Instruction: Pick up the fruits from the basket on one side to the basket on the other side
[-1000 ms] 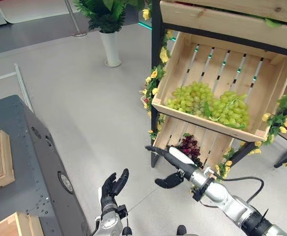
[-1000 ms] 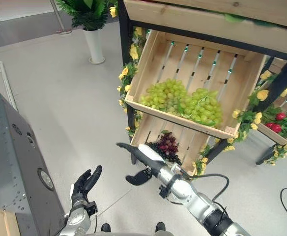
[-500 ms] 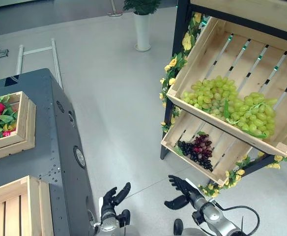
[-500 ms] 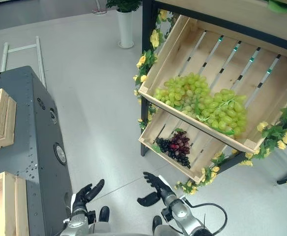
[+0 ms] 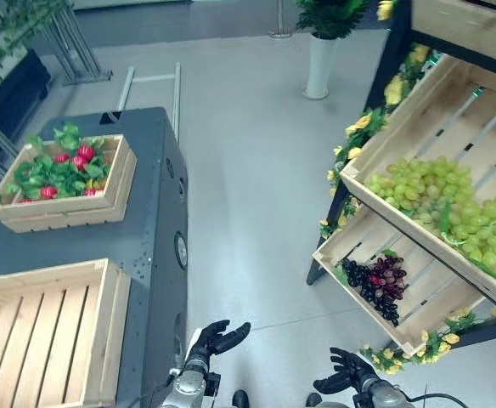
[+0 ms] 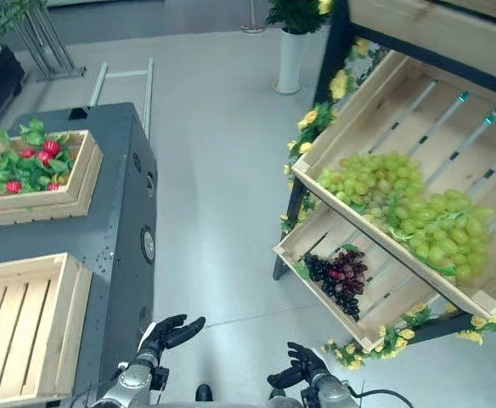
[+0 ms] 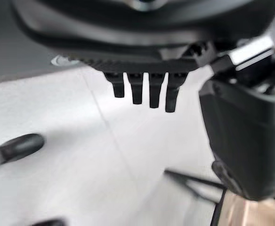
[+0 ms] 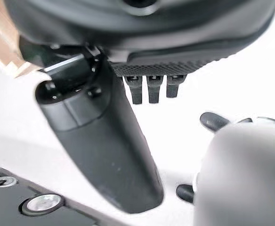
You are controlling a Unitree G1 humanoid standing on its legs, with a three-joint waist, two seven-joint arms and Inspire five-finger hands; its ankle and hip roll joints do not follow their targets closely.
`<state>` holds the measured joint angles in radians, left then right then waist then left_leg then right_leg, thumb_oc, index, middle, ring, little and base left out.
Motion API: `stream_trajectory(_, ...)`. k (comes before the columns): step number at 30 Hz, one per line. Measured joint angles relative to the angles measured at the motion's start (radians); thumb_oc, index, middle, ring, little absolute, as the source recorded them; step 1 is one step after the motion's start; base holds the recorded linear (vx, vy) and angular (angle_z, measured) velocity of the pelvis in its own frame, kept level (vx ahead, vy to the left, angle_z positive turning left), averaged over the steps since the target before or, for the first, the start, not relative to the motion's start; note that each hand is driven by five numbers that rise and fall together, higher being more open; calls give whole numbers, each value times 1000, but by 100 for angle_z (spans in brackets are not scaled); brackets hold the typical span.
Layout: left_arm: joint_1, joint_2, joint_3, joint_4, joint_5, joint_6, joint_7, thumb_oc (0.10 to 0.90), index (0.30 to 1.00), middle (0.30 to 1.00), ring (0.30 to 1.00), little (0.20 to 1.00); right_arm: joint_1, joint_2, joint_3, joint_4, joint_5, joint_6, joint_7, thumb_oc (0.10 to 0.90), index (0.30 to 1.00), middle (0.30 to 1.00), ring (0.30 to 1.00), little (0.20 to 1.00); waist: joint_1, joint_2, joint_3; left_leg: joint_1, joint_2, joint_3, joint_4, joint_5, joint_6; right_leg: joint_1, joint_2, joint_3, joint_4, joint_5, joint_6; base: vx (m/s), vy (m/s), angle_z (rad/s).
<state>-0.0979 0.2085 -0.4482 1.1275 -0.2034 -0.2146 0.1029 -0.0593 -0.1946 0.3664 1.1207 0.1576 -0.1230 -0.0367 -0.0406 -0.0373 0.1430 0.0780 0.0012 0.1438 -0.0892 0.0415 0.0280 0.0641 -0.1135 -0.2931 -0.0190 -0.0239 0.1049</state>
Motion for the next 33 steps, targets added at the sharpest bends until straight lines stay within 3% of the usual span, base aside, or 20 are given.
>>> stream_trajectory(1,8,1,-7,10,10,16,-30,800,900,900,900,900,1,5,3,1,-63,-3,-22,800,900,900,900,900,-2,0,1,-2,-2,4,0,2,4,-32,-12,18,60,-6,19,-225,-6,-32)
stream_trajectory(3,25,9,-22,21,31,48,-71,800,900,900,900,900,-22,-3,12,-27,-164,-7,-29,800,900,900,900,900,-14,22,14,-1,19,13,0,8,16,-116,-25,61,206,-9,23,-122,-81,-36)
stream_trajectory(6,24,12,-20,63,31,79,-76,800,900,900,900,900,-33,-3,32,-37,-190,-7,-29,800,900,900,900,900,-27,31,20,9,21,3,-6,2,25,-133,-42,116,270,-19,23,-13,-170,8)
stream_trajectory(8,24,17,-11,64,32,80,-66,800,900,900,900,900,-35,9,41,-23,-201,-6,-28,800,900,900,900,900,-16,24,15,11,22,-3,-7,4,17,-110,-62,170,204,-17,25,-70,-290,9)
stream_trajectory(11,23,28,15,67,38,79,-39,800,900,900,900,900,-33,16,65,-9,-241,-4,-12,800,900,900,900,900,12,-3,-1,-2,19,4,-7,15,-11,-65,-68,170,38,-4,39,-54,-226,-5)
stream_trajectory(12,26,22,31,70,43,80,-8,800,900,900,900,900,-40,10,80,-4,-245,-2,3,800,900,900,900,900,15,6,-1,-5,35,-1,-8,19,-25,-42,-54,167,-14,40,61,-10,-146,2)
stream_trajectory(14,31,10,43,69,56,80,18,800,900,900,900,900,-40,-1,91,1,-247,-2,18,800,900,900,900,900,24,23,-8,-3,69,-4,-7,23,-47,-4,-13,156,-72,65,37,70,-164,11)
stream_trajectory(15,31,3,52,68,99,79,40,800,900,900,900,900,-35,-5,91,3,-230,-2,25,800,900,900,900,900,25,27,-12,2,87,-10,-7,22,-65,9,8,145,-72,60,29,102,-183,17)
stream_trajectory(19,32,0,17,30,202,70,49,800,900,900,900,900,-25,-39,87,-1,-194,1,39,800,900,900,900,900,28,22,-24,18,120,-27,0,29,-78,35,45,115,-71,45,-7,25,-82,21)
stream_trajectory(27,38,-13,15,32,211,67,51,800,900,900,900,900,-5,-52,77,12,-183,12,60,800,900,900,900,900,26,30,-30,28,113,-48,0,26,-93,54,42,101,-71,42,-7,44,-10,5)
stream_trajectory(33,62,-13,17,32,210,49,47,800,900,900,900,900,-4,-40,75,17,-179,17,72,800,900,900,900,900,29,67,-65,35,111,-53,-7,21,-89,69,37,97,-73,37,-4,33,7,2)
